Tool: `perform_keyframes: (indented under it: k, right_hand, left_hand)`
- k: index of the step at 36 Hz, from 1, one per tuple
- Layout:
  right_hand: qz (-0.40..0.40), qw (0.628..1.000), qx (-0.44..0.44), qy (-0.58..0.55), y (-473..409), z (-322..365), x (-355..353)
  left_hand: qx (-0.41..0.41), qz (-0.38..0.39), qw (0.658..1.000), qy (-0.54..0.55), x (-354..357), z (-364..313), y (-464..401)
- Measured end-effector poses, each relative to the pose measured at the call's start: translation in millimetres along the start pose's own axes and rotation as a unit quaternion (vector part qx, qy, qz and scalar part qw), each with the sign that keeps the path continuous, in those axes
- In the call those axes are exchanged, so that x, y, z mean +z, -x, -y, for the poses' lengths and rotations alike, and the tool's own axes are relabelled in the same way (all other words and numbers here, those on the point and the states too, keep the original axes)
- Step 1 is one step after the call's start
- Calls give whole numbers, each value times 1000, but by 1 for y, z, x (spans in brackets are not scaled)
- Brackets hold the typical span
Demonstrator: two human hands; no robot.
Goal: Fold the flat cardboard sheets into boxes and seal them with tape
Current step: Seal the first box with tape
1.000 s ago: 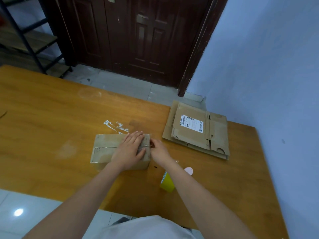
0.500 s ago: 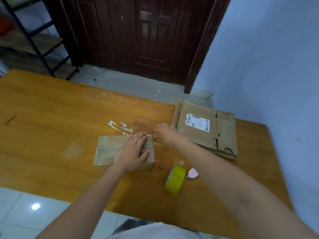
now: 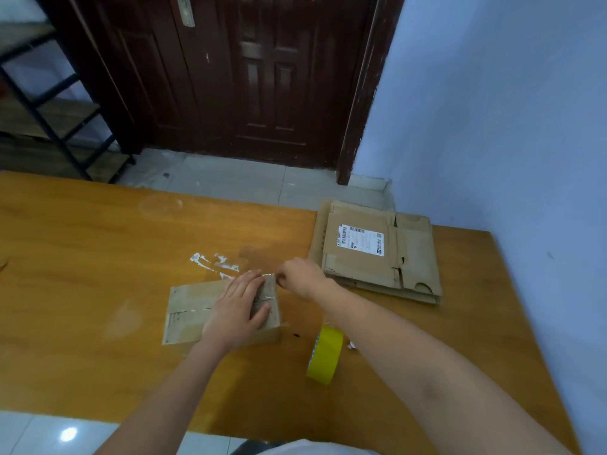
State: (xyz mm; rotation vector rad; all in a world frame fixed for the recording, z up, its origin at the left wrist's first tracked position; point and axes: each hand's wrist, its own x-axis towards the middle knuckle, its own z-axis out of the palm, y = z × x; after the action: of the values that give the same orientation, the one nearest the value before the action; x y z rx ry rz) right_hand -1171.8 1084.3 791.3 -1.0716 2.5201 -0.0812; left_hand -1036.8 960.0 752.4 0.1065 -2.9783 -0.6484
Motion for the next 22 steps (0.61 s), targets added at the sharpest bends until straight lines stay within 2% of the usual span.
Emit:
perform_keyframes:
  k: [11, 14, 20, 22]
  right_hand:
    - [-53, 989, 57, -124, 16, 9, 28]
    - [-31, 987, 63, -145, 22, 13, 29]
    - [77, 983, 35, -162, 42, 0, 23]
    - [91, 983, 37, -157, 50, -6, 20]
  left_hand:
    - [-8, 18, 1000, -21, -3, -4, 0]
    - [-11, 22, 999, -28, -4, -3, -1]
    - [-17, 26, 999, -35, -6, -6, -1]
    - [-20, 30, 999, -32, -7, -7, -1]
